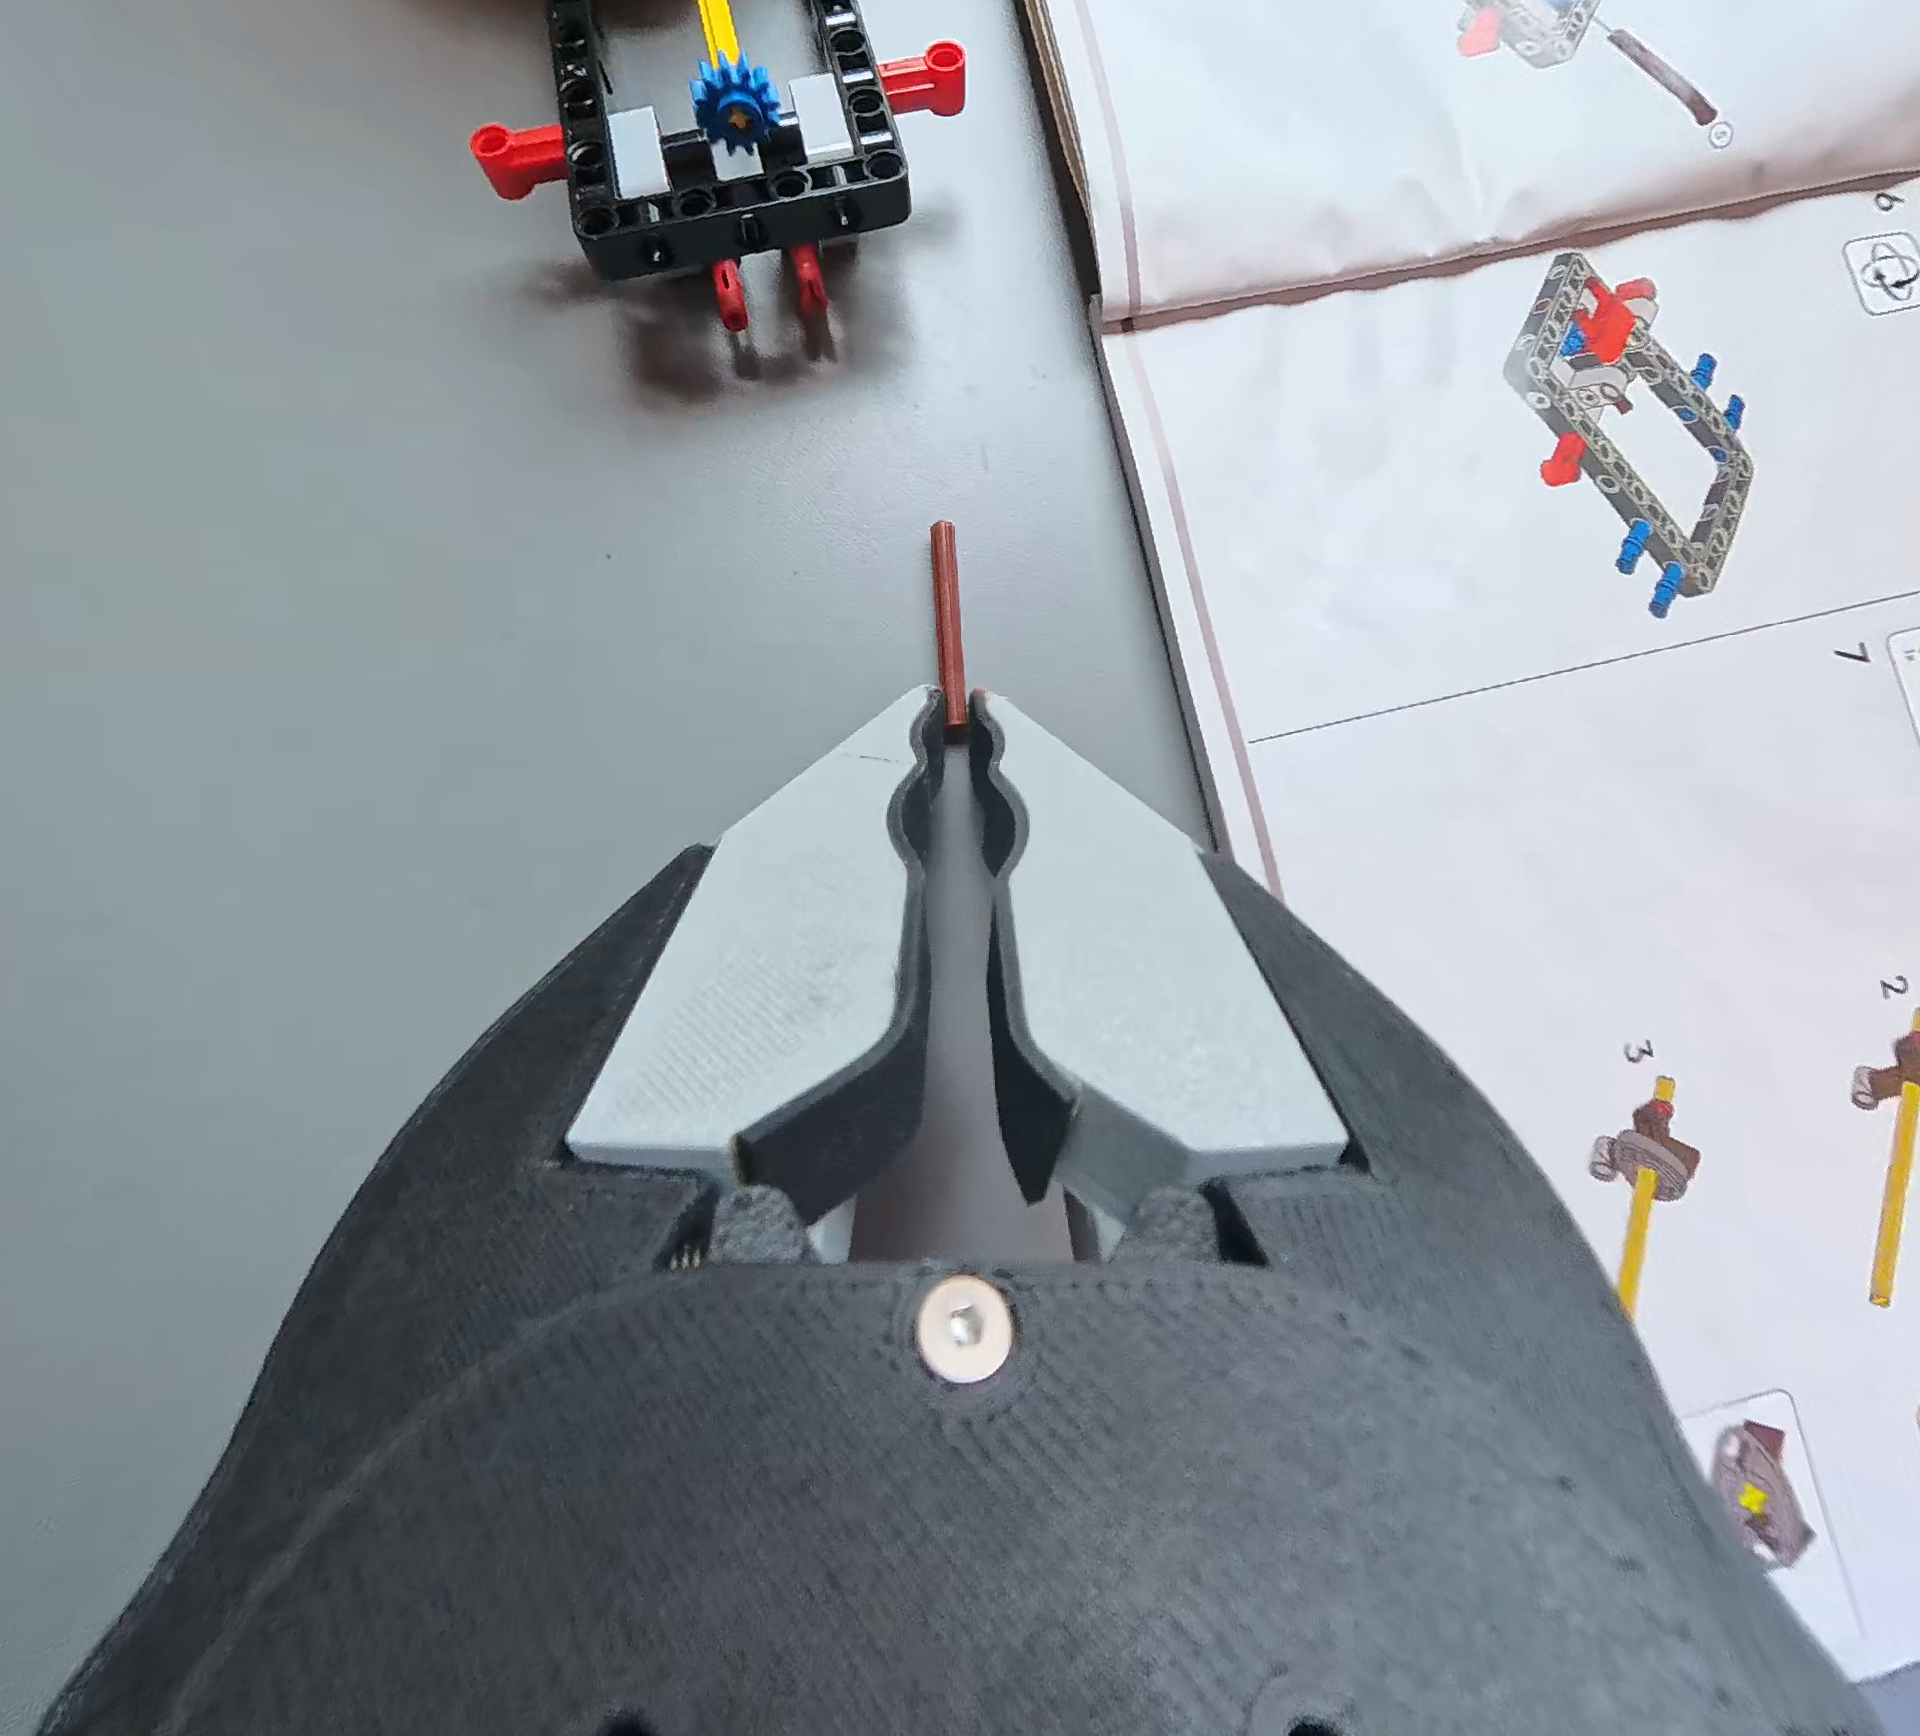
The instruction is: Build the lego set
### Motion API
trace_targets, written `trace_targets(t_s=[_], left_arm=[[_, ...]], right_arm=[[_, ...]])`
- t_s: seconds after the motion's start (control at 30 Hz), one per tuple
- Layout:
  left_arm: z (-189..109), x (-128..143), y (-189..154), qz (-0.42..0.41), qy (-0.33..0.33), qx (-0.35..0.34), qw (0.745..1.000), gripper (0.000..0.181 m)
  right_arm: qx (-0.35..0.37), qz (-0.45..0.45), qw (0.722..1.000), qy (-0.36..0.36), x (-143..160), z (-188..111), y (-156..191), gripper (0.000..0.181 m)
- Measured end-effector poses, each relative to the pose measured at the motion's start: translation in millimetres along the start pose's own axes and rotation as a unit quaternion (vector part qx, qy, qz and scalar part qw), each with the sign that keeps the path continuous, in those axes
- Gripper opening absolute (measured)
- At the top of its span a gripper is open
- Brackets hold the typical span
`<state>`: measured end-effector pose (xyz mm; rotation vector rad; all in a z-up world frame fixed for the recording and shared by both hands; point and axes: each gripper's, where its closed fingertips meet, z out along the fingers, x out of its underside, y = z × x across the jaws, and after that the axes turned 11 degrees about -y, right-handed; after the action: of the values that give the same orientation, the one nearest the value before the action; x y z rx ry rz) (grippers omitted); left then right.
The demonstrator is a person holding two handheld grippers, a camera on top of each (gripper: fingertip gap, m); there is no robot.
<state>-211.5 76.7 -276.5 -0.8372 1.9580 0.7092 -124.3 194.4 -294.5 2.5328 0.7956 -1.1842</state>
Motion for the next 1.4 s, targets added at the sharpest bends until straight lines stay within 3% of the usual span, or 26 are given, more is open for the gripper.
trace_targets(t_s=[0.3,0.67,0.9,1.17,1.4], left_arm=[[0.2,0.5,-0.2,0.003,0.002,-0.002,1.0,0.003],[-0.5,2.5,-3.5,0.003,0.009,0.001,1.0,0.003],[0.5,3.2,-5.0,0.006,0.013,0.003,1.0,0.003],[-0.3,1.5,-3.0,0.002,0.005,-0.001,1.0,0.003],[-0.5,1.0,-2.9,0.004,0.002,-0.002,1.0,0.003]], right_arm=[[-0.053,0.058,0.997,0.003,-7.1,-4.4,14.5,0.001],[0.031,-0.09,0.995,-0.016,-29.0,4.9,25.4,0.001],[-0.054,-0.044,0.998,-0.005,-35.2,7.2,40.0,0.001],[-0.095,0.0,0.995,0.04,-16.3,16.3,41.0,0.0],[-0.054,-0.03,0.997,0.052,-13.6,14.0,41.9,0.001]])
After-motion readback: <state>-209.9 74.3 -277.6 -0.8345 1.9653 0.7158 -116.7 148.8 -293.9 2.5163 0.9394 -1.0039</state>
